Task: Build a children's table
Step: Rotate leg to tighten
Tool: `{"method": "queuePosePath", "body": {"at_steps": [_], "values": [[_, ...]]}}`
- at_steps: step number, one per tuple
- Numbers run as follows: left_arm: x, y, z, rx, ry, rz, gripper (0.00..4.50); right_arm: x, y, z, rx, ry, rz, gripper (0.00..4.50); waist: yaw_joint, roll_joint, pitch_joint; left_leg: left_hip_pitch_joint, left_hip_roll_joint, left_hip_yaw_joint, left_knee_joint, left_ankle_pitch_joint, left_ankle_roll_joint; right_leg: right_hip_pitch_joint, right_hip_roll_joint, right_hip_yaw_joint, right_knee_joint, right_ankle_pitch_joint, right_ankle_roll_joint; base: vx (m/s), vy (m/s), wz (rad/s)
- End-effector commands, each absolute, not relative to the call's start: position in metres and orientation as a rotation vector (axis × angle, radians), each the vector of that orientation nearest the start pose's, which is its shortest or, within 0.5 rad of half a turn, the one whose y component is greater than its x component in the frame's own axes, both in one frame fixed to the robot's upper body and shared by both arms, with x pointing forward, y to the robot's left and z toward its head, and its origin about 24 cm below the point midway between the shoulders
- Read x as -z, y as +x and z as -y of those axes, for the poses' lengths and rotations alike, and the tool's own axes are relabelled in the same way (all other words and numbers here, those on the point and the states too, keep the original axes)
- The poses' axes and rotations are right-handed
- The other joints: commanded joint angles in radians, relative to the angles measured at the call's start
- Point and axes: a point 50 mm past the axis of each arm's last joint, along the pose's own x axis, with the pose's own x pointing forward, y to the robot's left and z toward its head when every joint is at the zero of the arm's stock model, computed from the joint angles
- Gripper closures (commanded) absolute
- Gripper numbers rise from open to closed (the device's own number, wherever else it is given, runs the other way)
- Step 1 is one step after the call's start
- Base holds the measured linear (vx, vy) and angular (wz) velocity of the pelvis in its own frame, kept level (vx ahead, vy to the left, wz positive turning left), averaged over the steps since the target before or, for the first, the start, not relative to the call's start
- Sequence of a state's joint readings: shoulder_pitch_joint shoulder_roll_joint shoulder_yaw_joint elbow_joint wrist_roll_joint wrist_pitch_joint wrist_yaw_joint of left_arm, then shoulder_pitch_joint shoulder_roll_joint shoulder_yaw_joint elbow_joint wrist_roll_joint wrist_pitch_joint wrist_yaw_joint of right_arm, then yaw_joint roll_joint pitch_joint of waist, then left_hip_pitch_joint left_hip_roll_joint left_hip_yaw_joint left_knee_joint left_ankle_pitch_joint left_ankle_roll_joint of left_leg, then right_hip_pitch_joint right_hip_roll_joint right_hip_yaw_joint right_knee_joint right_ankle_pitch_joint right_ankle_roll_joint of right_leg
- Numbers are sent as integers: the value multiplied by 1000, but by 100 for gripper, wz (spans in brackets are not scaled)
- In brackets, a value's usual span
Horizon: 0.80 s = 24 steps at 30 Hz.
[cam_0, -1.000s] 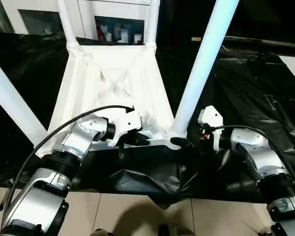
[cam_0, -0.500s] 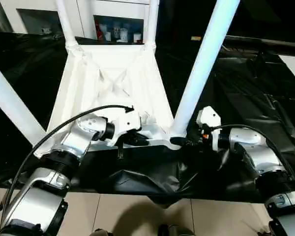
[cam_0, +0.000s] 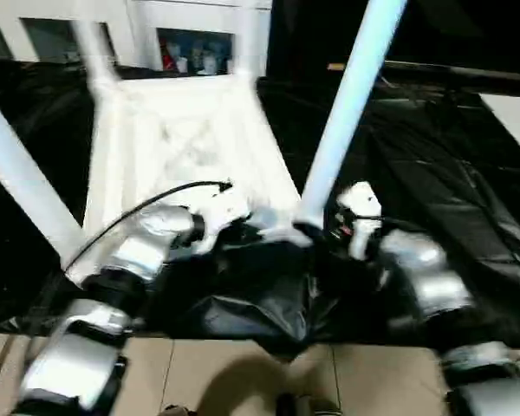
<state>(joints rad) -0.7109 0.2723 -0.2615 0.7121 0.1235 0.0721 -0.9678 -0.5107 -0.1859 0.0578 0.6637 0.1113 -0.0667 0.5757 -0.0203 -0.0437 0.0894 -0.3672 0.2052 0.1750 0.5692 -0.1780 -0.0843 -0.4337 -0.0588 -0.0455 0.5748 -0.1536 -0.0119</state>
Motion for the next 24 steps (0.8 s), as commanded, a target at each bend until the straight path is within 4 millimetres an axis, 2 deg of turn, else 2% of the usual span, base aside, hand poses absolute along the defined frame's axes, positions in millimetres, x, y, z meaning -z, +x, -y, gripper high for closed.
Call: {"method": "queuePosePath", "body": {"at_steps": [1,2,4,6,7,8,9,11,14,15,16,18,19,22,24], "values": [[-29,331,-103,1109,462,-519,450,-24,333,142,-420,-50,-221,184,2,-3,-39,1,14,-11,-75,-342,29,41,-63,28,-102,-630,-87,0,0,0],[-26,332,-97,1077,463,-541,450,-23,334,137,-345,-31,-222,185,-1,-2,-38,5,14,-13,-78,-355,24,36,-62,27,-103,-629,-88,0,0,0],[-24,332,-94,1065,465,-553,450,-22,335,134,-305,-21,-222,185,-4,2,-37,11,13,-12,-77,-384,19,31,-60,25,-109,-632,-83,0,0,0],[-23,333,-88,1049,480,-566,450,-23,336,126,-273,-18,-212,185,-4,3,-38,9,13,-13,-81,-393,26,35,-60,24,-110,-594,-84,0,0,0],[-22,333,-84,1040,488,-577,450,-24,337,118,-260,-12,-203,185,-4,3,-38,8,13,-13,-82,-397,27,35,-59,25,-109,-587,-86,0,0,0],[-21,333,-83,1031,502,-586,450,-26,337,112,-259,-4,-193,185,-4,7,-38,13,13,-11,-82,-408,26,30,-60,27,-111,-578,-90,0,0,0],[-20,333,-83,1030,517,-596,450,-28,337,106,-285,6,-182,185,-6,6,-37,15,12,-12,-81,-428,25,27,-59,26,-113,-583,-92,0,0,0],[-19,333,-84,1031,532,-608,450,-31,336,98,-354,16,-160,185,-4,6,-38,15,13,-13,-83,-441,29,31,-60,26,-114,-583,-89,0,0,0],[-20,333,-88,1037,545,-619,450,-38,331,91,-440,26,-107,185,-2,5,-39,11,14,-10,-84,-420,34,34,-61,31,-110,-538,-102,0,0,0],[-20,332,-89,1050,545,-613,450,-41,329,92,-465,24,-85,129,1,4,-42,10,15,-8,-84,-399,38,38,-62,33,-107,-504,-111,0,0,0],[-21,332,-90,1058,543,-610,450,-44,329,94,-479,25,-68,115,2,2,-43,9,16,-7,-84,-386,41,40,-62,35,-104,-482,-118,0,0,0],[-24,329,-93,1119,547,-581,450,-50,328,103,-517,32,-44,106,7,2,-47,5,18,-1,-81,-334,63,46,-61,39,-92,-383,-154,0,0,0],[-24,329,-94,1120,546,-582,450,-50,328,104,-519,30,-43,94,5,0,-47,0,17,1,-80,-311,68,50,-61,40,-87,-352,-168,0,0,0],[-25,326,-102,1174,558,-573,450,-53,326,116,-608,-23,-66,73,8,0,-51,0,16,2,-76,-286,77,54,-63,39,-87,-369,-174,0,0,0],[-27,320,-110,1246,565,-574,450,-52,318,129,-784,-79,-130,73,9,2,-52,0,18,4,-75,-255,87,58,-61,39,-83,-331,-187,0,0,0]]}}
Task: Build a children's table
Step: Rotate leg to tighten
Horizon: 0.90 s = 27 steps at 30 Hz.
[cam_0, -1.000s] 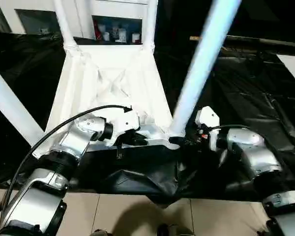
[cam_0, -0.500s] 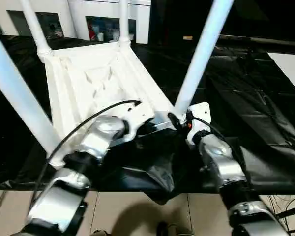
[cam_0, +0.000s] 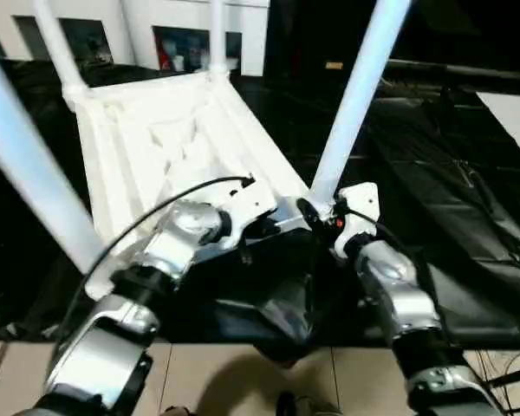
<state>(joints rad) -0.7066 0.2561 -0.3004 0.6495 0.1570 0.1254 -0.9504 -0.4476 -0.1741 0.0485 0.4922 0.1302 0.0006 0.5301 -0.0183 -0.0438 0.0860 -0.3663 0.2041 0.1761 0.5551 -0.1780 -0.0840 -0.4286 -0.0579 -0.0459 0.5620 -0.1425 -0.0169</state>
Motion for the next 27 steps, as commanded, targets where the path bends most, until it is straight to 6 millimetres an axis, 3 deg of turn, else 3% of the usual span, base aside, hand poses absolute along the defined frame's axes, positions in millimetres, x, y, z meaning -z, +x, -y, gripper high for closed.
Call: {"method": "queuePosePath", "body": {"at_steps": [1,6,11,15,21,27], "values": [[-28,318,-113,1270,564,-575,450,-53,314,134,-844,-96,-147,73,10,0,-50,-5,21,1,-59,-227,99,62,-61,38,-65,-302,-190,0,0,0],[-36,305,-123,1451,548,-561,450,-57,300,152,-1051,-156,-204,73,18,6,-56,2,26,7,-53,-157,130,62,-61,38,-46,-150,-250,31,-9,0],[-45,302,-130,1533,571,-551,450,-63,299,160,-1136,-199,-227,73,27,5,-56,12,30,13,-52,-164,120,58,-60,40,-43,-144,-268,0,0,0],[-52,304,-130,1546,572,-538,450,-66,298,159,-1218,-214,-251,73,33,3,-54,13,30,14,-53,-178,112,58,-61,40,-43,-171,-258,0,0,0],[-52,306,-131,1532,580,-533,450,-65,299,159,-1226,-218,-264,138,40,-1,-57,8,27,18,-47,-151,111,60,-62,42,-39,-170,-240,0,0,0],[-50,304,-133,1542,576,-545,450,-65,299,160,-1232,-207,-266,174,47,-1,-57,8,25,20,-44,-148,111,59,-59,42,-37,-171,-236,0,0,0]]}}
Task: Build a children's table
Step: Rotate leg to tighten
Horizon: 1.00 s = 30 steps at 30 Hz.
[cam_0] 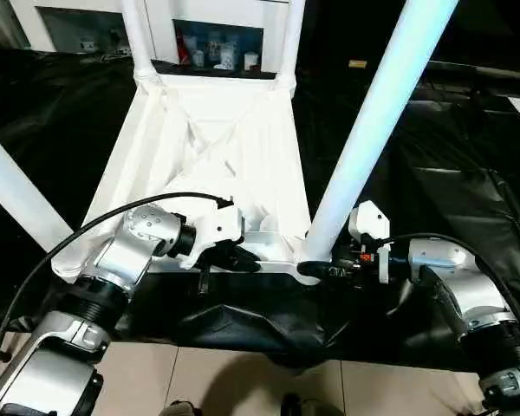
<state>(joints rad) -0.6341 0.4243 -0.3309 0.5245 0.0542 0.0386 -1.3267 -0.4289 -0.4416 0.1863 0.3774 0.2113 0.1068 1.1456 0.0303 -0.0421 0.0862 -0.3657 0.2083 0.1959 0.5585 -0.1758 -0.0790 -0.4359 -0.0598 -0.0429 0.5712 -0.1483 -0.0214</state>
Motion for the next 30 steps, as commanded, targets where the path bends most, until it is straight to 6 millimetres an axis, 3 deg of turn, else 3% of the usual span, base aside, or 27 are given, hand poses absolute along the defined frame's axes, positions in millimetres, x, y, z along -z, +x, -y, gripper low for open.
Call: {"method": "queuePosePath", "body": {"at_steps": [1,5,8,10,12,13,15,18,21,25,27,30], "values": [[-50,304,-134,1543,577,-548,450,-64,299,160,-1235,-206,-269,174,-2,-3,-56,7,21,0,-48,-154,104,66,-57,39,-46,-171,-230,0,0,0],[-49,304,-135,1539,575,-563,450,-61,298,161,-1221,-205,-276,184,-2,-4,-57,6,21,0,-47,-150,104,66,-56,39,-45,-168,-229,0,0,0],[-45,308,-131,1465,554,-567,450,-54,308,160,-1038,-185,-258,185,-5,-3,-53,6,20,0,-48,-175,94,61,-57,39,-51,-213,-224,0,0,0],[-45,309,-130,1453,549,-567,450,-49,312,159,-953,-185,-258,186,-10,-6,-45,4,16,-4,-52,-225,64,56,-60,37,-67,-358,-179,-28,-4,-2],[-42,319,-122,1328,549,-561,450,-40,317,154,-795,-161,-259,186,-21,-8,-43,5,14,-13,-57,-270,33,54,-61,35,-80,-506,-121,-58,-6,-6],[-41,323,-118,1279,549,-557,450,-38,319,151,-742,-147,-262,186,-27,-7,-40,12,12,-12,-56,-291,26,43,-57,35,-87,-548,-104,-56,-2,-2],[-41,328,-111,1211,538,-550,450,-34,322,145,-641,-114,-269,187,-31,-12,-38,11,7,-15,-56,-306,21,43,-56,33,-94,-606,-77,0,0,0],[-40,334,-102,1130,514,-544,450,-30,325,138,-528,-71,-276,187,-35,-8,-35,15,4,-20,-56,-350,19,35,-57,25,-113,-706,-32,-37,6,-4],[-37,343,-82,995,479,-533,450,-25,334,120,-294,-9,-282,187,-45,-3,-37,20,3,-31,-60,-386,4,35,-56,7,-122,-709,-23,0,0,0],[-35,343,-77,1001,501,-528,450,-30,338,108,-299,-64,-239,187,-50,7,-35,22,11,-37,-72,-422,23,41,-61,-1,-128,-603,-57,-13,8,-2],[-35,343,-77,1019,522,-519,450,-33,339,101,-347,-7,-221,187,-58,5,-32,25,11,-38,-74,-458,28,44,-64,-6,-130,-582,-77,0,0,0],[-36,342,-81,1039,536,-517,450,-39,338,95,-426,-9,-186,187,-57,0,-33,17,10,-37,-76,-433,37,49,-71,-2,-125,-576,-83,0,0,0]]}}
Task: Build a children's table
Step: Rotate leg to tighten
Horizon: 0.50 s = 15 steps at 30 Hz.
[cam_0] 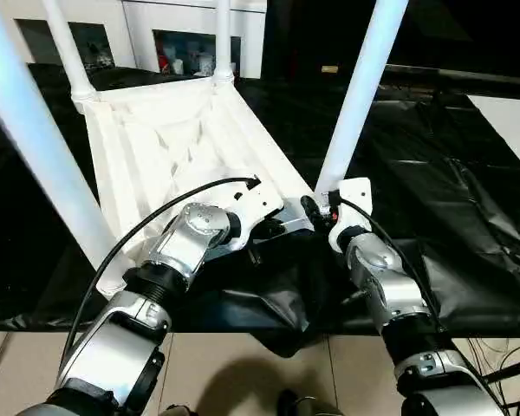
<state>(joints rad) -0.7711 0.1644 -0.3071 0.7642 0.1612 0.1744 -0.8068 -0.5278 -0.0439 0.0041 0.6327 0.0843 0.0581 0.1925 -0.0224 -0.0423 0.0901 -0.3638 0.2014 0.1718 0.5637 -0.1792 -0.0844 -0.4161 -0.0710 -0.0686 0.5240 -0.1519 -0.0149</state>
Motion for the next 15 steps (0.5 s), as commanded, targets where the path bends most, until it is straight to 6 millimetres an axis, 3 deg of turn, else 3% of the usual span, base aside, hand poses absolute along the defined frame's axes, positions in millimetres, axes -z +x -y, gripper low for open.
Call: {"method": "queuePosePath", "body": {"at_steps": [1,6,9,12,15], "values": [[-36,342,-82,1041,538,-519,450,-42,337,95,-447,0,-166,131,-3,1,-39,14,18,-13,-81,-420,45,31,-61,25,-75,-565,-93,0,0,0],[-37,343,-88,1056,547,-513,450,-53,339,100,-511,8,-95,92,5,-1,-41,8,21,-4,-81,-344,64,34,-63,36,-59,-464,-144,0,0,0],[-38,342,-93,1079,557,-511,450,-62,341,110,-552,-3,-67,62,6,-3,-39,8,20,-1,-78,-345,71,33,-64,38,-58,-480,-149,0,0,0],[-41,337,-98,1183,573,-481,450,-67,338,122,-690,-52,-86,62,7,-6,-38,4,17,-3,-78,-343,79,41,-64,36,-60,-528,-126,0,0,0],[-43,329,-106,1301,581,-475,450,-69,331,137,-844,-141,-125,62,14,-3,-43,7,24,1,-75,-290,94,41,-65,41,-51,-448,-158,0,0,0]]}}
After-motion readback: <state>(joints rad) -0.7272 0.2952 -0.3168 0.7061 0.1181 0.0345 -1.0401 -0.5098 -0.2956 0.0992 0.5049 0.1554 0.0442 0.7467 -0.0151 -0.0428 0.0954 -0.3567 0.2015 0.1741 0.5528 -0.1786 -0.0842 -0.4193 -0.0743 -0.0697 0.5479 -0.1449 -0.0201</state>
